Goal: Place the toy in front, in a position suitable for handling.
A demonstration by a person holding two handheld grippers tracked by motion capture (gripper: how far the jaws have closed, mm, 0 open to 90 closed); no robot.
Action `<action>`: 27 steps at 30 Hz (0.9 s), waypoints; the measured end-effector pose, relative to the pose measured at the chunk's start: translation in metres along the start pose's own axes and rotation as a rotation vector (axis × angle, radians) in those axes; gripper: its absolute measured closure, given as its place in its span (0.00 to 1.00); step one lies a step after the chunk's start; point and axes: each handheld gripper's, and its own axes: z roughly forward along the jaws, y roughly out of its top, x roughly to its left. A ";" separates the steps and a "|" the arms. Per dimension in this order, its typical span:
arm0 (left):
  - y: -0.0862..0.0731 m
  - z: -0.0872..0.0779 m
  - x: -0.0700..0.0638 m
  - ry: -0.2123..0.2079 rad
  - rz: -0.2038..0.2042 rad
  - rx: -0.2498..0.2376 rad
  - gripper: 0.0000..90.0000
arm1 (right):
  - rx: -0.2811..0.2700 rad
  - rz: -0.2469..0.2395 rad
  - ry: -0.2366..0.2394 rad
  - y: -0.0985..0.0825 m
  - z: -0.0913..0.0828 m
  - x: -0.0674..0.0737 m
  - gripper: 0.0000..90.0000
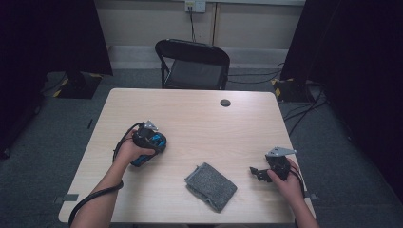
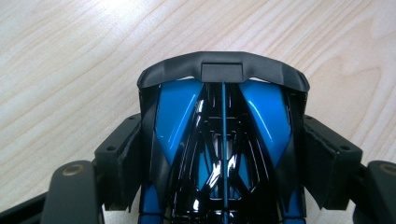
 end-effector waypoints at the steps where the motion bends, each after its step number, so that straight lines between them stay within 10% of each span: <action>1: -0.001 0.000 -0.001 0.005 -0.004 -0.007 0.28 | 0.000 0.000 0.000 0.000 0.000 0.000 0.10; 27: 0.021 -0.028 -0.009 0.053 0.020 0.043 0.28 | 0.000 -0.001 0.001 0.000 0.000 0.000 0.10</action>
